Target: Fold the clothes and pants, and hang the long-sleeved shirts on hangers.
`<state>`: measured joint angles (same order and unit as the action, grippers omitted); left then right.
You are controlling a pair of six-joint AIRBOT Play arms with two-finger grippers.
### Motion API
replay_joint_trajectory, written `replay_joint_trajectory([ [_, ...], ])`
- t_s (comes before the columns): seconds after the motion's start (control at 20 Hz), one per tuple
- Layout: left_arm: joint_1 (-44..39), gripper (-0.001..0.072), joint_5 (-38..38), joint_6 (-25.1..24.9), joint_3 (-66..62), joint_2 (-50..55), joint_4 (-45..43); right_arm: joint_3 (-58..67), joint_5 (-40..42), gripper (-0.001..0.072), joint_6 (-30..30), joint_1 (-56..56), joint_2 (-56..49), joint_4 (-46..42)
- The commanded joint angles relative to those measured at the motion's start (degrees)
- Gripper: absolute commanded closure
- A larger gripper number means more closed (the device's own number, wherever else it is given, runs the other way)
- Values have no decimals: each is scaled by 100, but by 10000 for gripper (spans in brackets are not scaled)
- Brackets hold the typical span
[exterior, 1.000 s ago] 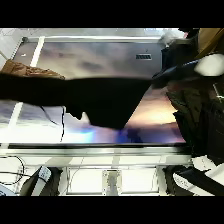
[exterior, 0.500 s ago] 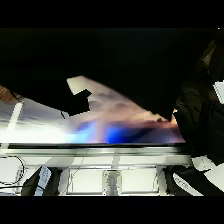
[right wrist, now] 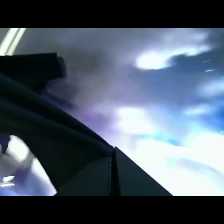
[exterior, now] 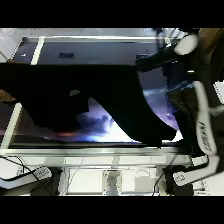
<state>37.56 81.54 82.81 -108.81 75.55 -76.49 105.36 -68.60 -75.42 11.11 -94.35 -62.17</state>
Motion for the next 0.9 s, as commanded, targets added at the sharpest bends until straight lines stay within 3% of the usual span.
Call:
replay_joint_trajectory([
  [0.0, -455, 690, 116, 186, 76, 817, -616, -39, 1480, 683, 31, 0, -1351, 1429],
  [0.05, -535, 690, 96, 188, 76, 960, -675, -39, 1875, 549, 33, 0, -1493, 1635],
  [0.1, -586, 690, 55, 190, 76, 1056, -756, -35, 2188, 337, 66, 0, -1541, 1714],
  [0.15, -612, 690, -31, 192, 76, 1126, -774, 4, 2347, 231, 149, 0, -1528, 1709],
  [0.25, -610, 688, -284, 361, 76, 1156, -772, 391, 1989, 231, 205, -57, -1521, 1565],
  [0.3, -610, 608, -334, 385, 76, 1154, -772, 629, 1661, 231, 205, -90, -1519, 1381],
  [0.35, -610, 208, -326, 385, 76, 1154, -769, 885, 1259, 232, 203, -138, -1510, 1128],
  [0.4, -610, 4, -264, 415, 74, 1150, -756, 1145, 754, 235, 201, -164, -1486, 857],
  [0.65, -525, -8, 520, 354, 208, 1163, -1161, 1110, -1471, 271, 199, -479, -647, -476],
  [0.85, -308, -7, 621, 61, 1869, 979, -1244, 564, -2533, 294, 129, -717, 146, -778],
])
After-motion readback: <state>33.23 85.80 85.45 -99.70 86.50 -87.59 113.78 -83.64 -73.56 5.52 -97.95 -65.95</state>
